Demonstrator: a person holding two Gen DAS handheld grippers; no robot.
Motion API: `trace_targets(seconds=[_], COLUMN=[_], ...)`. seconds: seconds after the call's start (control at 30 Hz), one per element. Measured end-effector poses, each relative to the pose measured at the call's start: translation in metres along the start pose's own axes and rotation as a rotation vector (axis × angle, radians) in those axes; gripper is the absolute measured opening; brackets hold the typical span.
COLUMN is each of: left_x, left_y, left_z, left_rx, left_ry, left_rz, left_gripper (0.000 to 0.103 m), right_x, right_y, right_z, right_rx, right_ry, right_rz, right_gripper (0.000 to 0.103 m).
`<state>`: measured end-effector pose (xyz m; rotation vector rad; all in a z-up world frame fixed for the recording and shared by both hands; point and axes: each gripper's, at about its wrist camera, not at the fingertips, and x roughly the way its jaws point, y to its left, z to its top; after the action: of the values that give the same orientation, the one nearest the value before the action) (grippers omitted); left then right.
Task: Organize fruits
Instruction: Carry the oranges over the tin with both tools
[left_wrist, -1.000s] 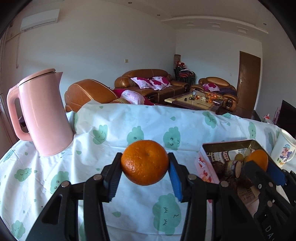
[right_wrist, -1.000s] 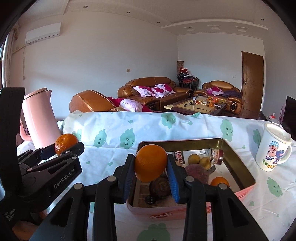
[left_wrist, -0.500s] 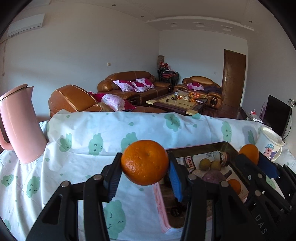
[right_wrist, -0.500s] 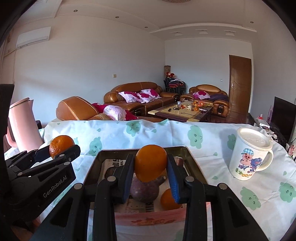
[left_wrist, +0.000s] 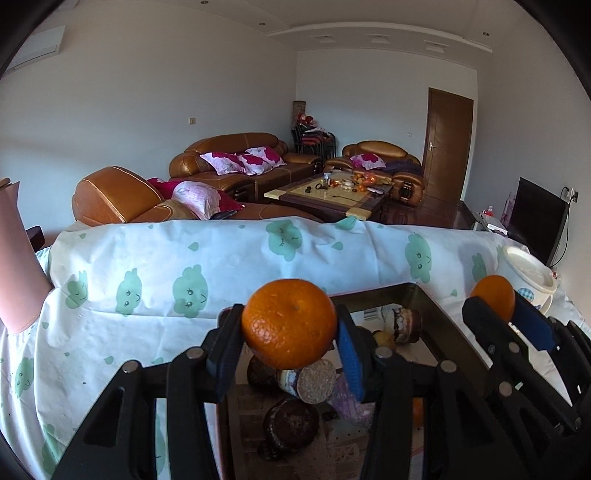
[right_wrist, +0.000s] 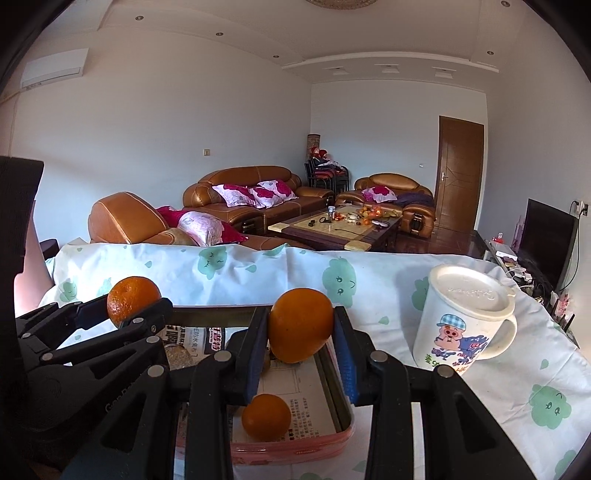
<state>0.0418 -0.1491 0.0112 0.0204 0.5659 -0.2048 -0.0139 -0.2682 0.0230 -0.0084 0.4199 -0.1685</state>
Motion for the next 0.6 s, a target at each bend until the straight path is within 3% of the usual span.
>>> trace_targets(seconds=[0.33, 0.6], left_x=[0.027, 0.039], left_y=[-0.003, 0.000], left_z=[0.003, -0.001], left_rx=[-0.011, -0.017], left_ry=[0.051, 0.093], left_rz=[0.002, 0.002], left_gripper=[0.049, 0.049], right_x=[0.021, 0.045], right_y=[-0.006, 0.001], right_z=[0.003, 0.000], right_rx=[-0.021, -0.051], right_ry=[0.029, 0.119], right_rz=[-0.021, 0.042], right_gripper=[0.037, 0.037])
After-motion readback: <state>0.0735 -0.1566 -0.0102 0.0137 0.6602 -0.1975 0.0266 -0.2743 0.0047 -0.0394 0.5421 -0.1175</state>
